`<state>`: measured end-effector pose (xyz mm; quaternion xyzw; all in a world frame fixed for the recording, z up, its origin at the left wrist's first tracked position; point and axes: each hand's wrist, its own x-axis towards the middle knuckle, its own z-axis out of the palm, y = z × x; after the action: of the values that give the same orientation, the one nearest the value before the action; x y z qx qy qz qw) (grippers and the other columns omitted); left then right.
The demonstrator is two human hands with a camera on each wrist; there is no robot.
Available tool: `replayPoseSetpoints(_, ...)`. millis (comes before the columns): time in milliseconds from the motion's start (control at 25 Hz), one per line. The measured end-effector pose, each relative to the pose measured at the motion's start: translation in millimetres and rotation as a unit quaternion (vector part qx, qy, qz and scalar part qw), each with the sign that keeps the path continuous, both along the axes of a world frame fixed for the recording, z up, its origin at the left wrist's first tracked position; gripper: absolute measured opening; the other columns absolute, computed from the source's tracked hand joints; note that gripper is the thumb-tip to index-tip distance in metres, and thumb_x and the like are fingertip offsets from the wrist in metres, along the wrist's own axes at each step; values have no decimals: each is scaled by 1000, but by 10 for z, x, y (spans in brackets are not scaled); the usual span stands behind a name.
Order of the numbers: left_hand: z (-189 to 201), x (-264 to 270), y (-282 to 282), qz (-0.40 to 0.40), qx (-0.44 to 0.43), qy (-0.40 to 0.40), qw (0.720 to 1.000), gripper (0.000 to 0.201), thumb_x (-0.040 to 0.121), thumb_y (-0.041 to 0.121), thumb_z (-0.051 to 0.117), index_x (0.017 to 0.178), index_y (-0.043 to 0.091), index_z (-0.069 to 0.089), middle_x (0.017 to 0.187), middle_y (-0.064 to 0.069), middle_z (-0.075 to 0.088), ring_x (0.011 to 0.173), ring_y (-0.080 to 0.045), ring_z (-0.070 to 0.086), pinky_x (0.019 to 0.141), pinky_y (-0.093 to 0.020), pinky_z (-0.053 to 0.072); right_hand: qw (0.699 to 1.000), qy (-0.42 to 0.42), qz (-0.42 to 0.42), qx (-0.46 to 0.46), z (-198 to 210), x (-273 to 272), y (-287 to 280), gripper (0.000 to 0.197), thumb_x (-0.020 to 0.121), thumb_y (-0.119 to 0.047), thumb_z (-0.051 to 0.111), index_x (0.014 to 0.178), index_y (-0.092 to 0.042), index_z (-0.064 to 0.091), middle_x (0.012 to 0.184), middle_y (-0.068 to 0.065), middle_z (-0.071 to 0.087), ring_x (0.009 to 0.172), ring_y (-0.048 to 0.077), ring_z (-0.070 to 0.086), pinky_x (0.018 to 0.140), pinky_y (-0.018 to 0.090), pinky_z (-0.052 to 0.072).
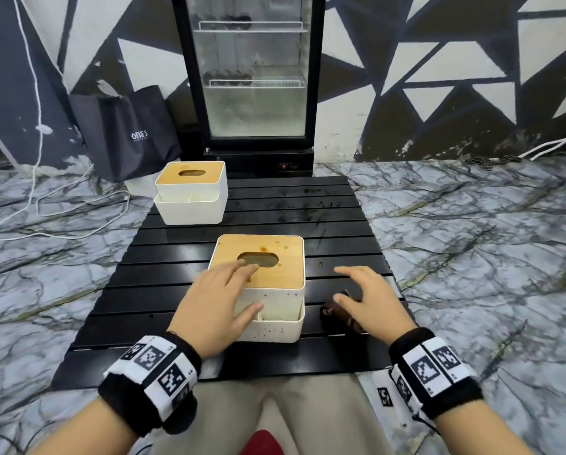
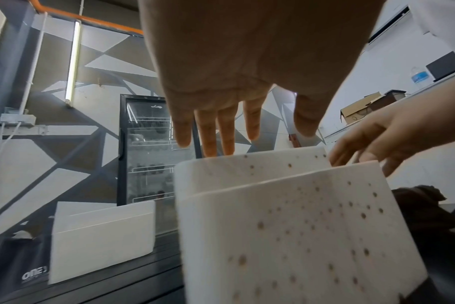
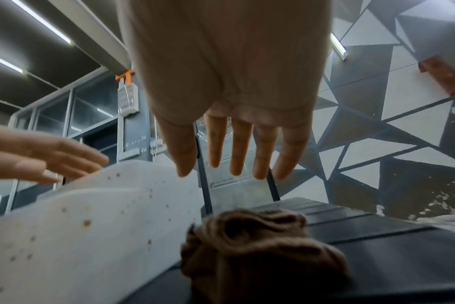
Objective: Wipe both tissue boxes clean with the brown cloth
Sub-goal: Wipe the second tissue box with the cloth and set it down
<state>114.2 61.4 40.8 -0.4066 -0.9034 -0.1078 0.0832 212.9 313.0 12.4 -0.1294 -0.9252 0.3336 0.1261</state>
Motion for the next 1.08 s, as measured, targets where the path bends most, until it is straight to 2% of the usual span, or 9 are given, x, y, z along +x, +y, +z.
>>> replayPoseSetpoints(160, 25, 22, 441, 17, -71, -16, 997, 88, 69, 74, 3, 144, 33, 26, 141, 5, 42, 134, -17, 35, 113, -40, 21, 991, -121, 45, 38, -214, -42, 109, 48, 79, -34, 63, 125, -35, 48, 129, -6, 47, 123, 20, 39, 103, 40, 35)
replayPoseSetpoints(280, -16, 4, 651, 20, -101, -27, 994, 92, 63, 76, -6, 145, 39, 18, 136, 4, 43, 128, -18, 37, 112, -41, 22, 980, -171, 65, 73, -268, -86, 87, 49, 79, -36, 62, 125, -41, 46, 133, -8, 43, 125, 20, 35, 103, 43, 35)
replayPoseSetpoints(440, -20, -40, 754, 32, -111, -41, 992, 91, 63, 76, -7, 144, 41, 18, 122, 1, 48, 113, -21, 45, 106, -39, 29, 975, -193, 77, 79, -296, -117, 31, 43, 83, -29, 60, 122, -42, 50, 129, -7, 45, 119, 22, 35, 101, 44, 37)
replayPoseSetpoints(680, -12, -58, 804, 48, -90, -76, 992, 65, 85, 70, 26, 143, 40, 23, 112, -2, 52, 108, -22, 47, 98, -35, 34, 976, -182, 65, 102, -299, -131, -54, 35, 86, -19, 52, 115, -36, 55, 115, -2, 48, 104, 28, 38, 95, 36, 40)
replayPoseSetpoints(800, 24, -70, 764, 55, -63, -90, 992, 74, 74, 74, 18, 141, 42, 27, 98, 2, 46, 101, -20, 46, 95, -33, 34, 984, -154, 70, 59, -238, -98, -37, 35, 82, -17, 55, 112, -34, 59, 106, -2, 52, 104, 26, 47, 95, 27, 36)
replayPoseSetpoints(880, 82, -114, 715, 53, 3, -128, 990, 78, 68, 76, 19, 139, 45, 29, 98, 3, 47, 102, -20, 46, 95, -34, 35, 993, -106, 52, -10, -157, -81, -9, 34, 78, -16, 62, 109, -32, 63, 98, -2, 55, 103, 21, 54, 92, 19, 36)
replayPoseSetpoints(960, 182, -164, 654, 44, 115, -163, 979, 74, 68, 73, 35, 137, 46, 30, 111, 1, 53, 108, -20, 47, 97, -36, 37, 997, -43, 16, -64, -31, -89, -1, 34, 76, -16, 67, 107, -31, 65, 98, 0, 58, 100, 16, 56, 88, 16, 35)
replayPoseSetpoints(1040, 272, -216, 605, 36, 226, -197, 953, 72, 73, 56, 61, 137, 44, 29, 125, 0, 51, 114, -17, 44, 99, -33, 36, 995, 19, -16, -100, 121, -129, -11, 34, 76, -16, 69, 107, -31, 65, 98, 0, 58, 97, 13, 56, 86, 14, 34)
replayPoseSetpoints(1080, 311, -231, 584, 35, 270, -219, 937, 76, 73, 48, 67, 138, 46, 27, 129, 1, 47, 117, -14, 42, 101, -31, 34, 992, 45, -27, -117, 196, -155, -27, 34, 76, -16, 69, 106, -31, 64, 98, -1, 59, 96, 12, 55, 85, 13, 34)
